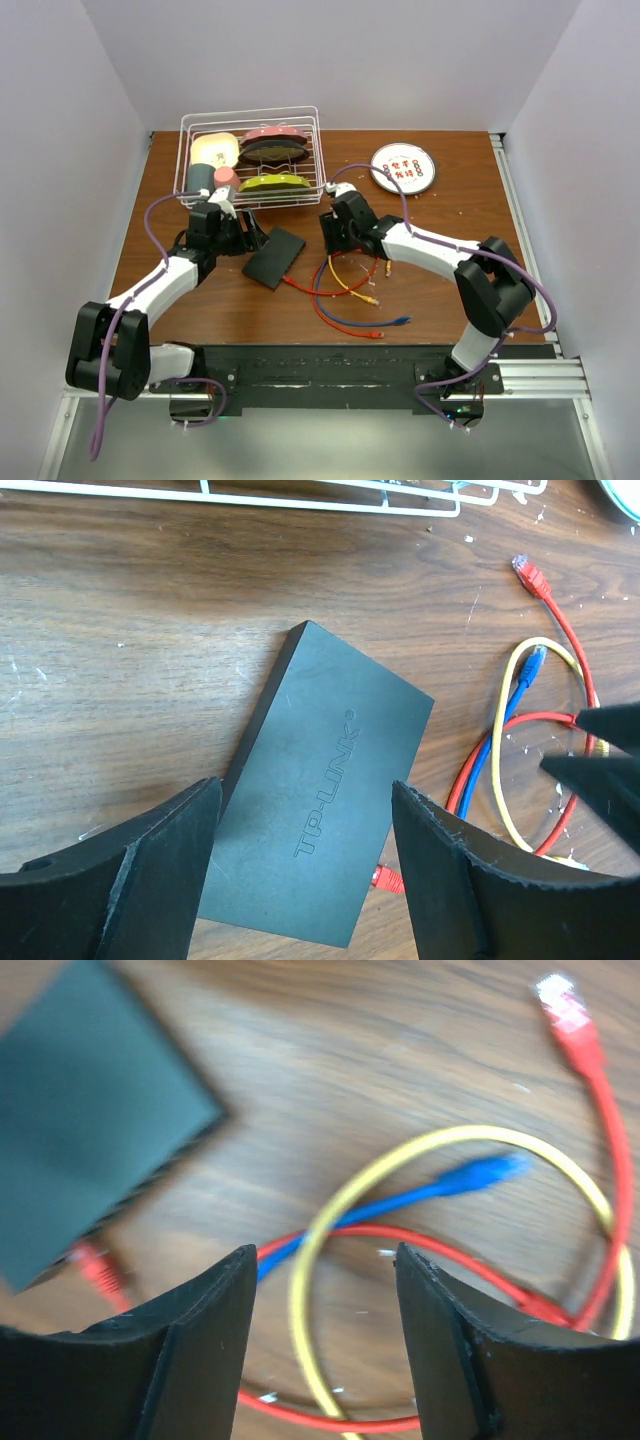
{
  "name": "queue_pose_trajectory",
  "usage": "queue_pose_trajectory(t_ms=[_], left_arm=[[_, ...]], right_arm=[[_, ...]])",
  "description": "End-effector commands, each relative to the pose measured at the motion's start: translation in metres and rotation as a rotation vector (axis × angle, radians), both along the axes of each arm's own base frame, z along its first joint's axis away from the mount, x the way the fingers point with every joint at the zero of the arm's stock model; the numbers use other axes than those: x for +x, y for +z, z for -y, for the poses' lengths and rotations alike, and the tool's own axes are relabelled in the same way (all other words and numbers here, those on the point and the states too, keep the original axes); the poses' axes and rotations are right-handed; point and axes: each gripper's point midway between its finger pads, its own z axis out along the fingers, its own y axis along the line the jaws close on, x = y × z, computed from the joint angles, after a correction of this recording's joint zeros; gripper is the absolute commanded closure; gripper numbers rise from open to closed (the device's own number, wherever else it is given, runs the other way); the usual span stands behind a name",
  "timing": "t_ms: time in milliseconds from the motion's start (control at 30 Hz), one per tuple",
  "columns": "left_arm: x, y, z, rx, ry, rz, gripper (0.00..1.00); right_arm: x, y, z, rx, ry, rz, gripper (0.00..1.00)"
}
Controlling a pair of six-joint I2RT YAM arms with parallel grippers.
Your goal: Insert the plug into the switch port
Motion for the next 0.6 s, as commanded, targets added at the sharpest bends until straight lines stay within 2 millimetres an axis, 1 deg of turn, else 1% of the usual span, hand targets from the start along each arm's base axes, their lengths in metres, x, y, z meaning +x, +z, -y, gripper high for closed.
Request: queue_pose_trajectory(t_ms=[0,67,100,133,167,200,300,333,467,567], left_arm=[[0.001,0.010,0.002,0.006,-0.029,0.037,0.26],[0.000,0.006,0.002,0.003,-0.026,0.030,0.26],[-0.001,0.005,0.002,0.003,-0.027,0.027,0.26],[-0.001,0.005,0.003,0.000,-0.029,0.026,0.26],[-0.002,0.003,0.003,0.000,-0.030,0.021,0.26],[-0.002,0.002,0.003,0.000,-0.030,0.019,0.27],[-0.003,0.002,0.003,-0.004,-0.031,0.018,0.27],[-0.004,0.002,0.004,-0.005,-0.036,0.018,0.27],[-0.006,-0.002,0.004,-0.006,-0.037,0.010,0.27],[-0.009,-0.004,0.003,-0.007,-0.036,0.008,0.27]], right_arm=[[0.001,-0.008,0.013,0.008,-0.066,-0.038,0.44],[-0.001,-0.010,0.009,0.020,-0.053,-0.059,0.45],[-0.002,-0.015,0.007,0.022,-0.056,-0.075,0.45],[-0.004,-0.019,0.006,0.022,-0.052,-0.090,0.48],[-0.006,-0.020,0.003,0.036,-0.039,-0.107,0.48],[-0.008,-0.027,0.002,0.034,-0.041,-0.123,0.48],[-0.010,-0.035,-0.002,0.043,-0.035,-0.151,0.48],[-0.011,-0.043,-0.002,0.031,-0.033,-0.167,0.48],[-0.012,-0.059,-0.005,0.016,-0.030,-0.201,0.59],[-0.010,-0.064,-0.006,0.011,-0.031,-0.210,0.84]])
